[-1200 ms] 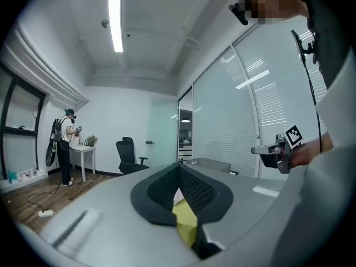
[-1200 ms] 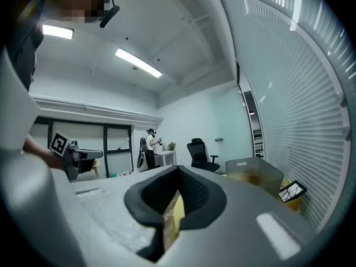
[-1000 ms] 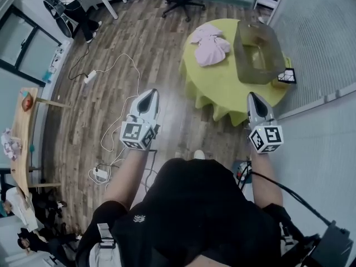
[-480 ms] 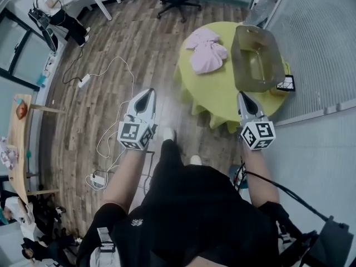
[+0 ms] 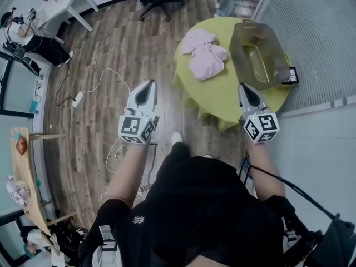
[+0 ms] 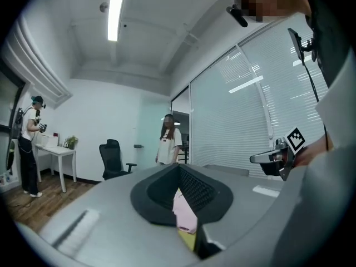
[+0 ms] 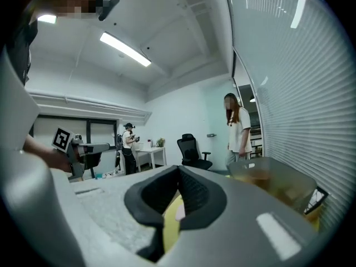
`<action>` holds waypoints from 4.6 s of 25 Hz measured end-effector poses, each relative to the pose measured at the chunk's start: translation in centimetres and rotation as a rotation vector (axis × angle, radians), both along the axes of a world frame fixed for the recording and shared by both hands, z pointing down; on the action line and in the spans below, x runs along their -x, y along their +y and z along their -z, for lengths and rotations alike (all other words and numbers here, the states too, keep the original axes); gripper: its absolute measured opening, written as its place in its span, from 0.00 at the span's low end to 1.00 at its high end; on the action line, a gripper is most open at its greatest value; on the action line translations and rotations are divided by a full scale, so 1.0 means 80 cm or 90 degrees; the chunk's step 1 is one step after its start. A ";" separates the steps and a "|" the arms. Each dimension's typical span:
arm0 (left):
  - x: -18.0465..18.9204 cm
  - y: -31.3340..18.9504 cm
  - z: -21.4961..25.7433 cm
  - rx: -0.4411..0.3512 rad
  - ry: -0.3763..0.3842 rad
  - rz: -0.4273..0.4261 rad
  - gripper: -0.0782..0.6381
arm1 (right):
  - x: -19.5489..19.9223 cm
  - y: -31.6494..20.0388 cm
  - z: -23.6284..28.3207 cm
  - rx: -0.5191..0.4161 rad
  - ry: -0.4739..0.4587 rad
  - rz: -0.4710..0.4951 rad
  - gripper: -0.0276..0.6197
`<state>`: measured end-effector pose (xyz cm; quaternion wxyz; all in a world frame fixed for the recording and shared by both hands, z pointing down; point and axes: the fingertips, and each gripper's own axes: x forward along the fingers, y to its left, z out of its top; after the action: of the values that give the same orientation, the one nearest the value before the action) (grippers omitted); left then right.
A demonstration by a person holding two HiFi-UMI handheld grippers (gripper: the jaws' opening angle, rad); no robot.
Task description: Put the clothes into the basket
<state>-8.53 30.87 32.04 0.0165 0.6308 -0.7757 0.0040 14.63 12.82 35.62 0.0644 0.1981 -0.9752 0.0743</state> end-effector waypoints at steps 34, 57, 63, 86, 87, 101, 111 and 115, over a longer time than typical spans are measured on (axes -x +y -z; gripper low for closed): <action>0.225 -0.270 -0.045 0.019 -0.001 -0.167 0.12 | 0.211 -0.175 -0.059 0.019 0.023 -0.120 0.05; 0.170 -0.489 -0.093 0.104 -0.007 -0.332 0.12 | 0.210 -0.277 -0.114 0.036 0.049 -0.169 0.05; 0.156 -0.515 -0.133 0.126 -0.004 -0.438 0.12 | 0.210 -0.263 -0.137 0.063 0.066 -0.240 0.05; 0.109 -0.550 -0.261 0.198 0.013 -0.565 0.12 | 0.275 -0.236 -0.316 0.204 0.173 -0.164 0.56; 0.108 -0.550 -0.266 0.203 0.013 -0.568 0.12 | 0.278 -0.233 -0.324 0.204 0.183 -0.161 0.59; 0.109 -0.556 -0.304 0.238 0.026 -0.567 0.12 | 0.281 -0.245 -0.407 0.222 0.273 -0.120 0.62; 0.129 -0.562 -0.297 0.237 0.027 -0.545 0.12 | 0.292 -0.238 -0.427 0.290 0.284 -0.080 0.28; 0.129 -0.559 -0.287 0.226 0.026 -0.545 0.12 | 0.292 -0.235 -0.407 0.282 0.274 -0.072 0.22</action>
<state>-18.85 -13.84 55.01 0.1365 0.8817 -0.4323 0.1309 -8.75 -5.99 68.15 0.3066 0.2444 -0.8867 0.2452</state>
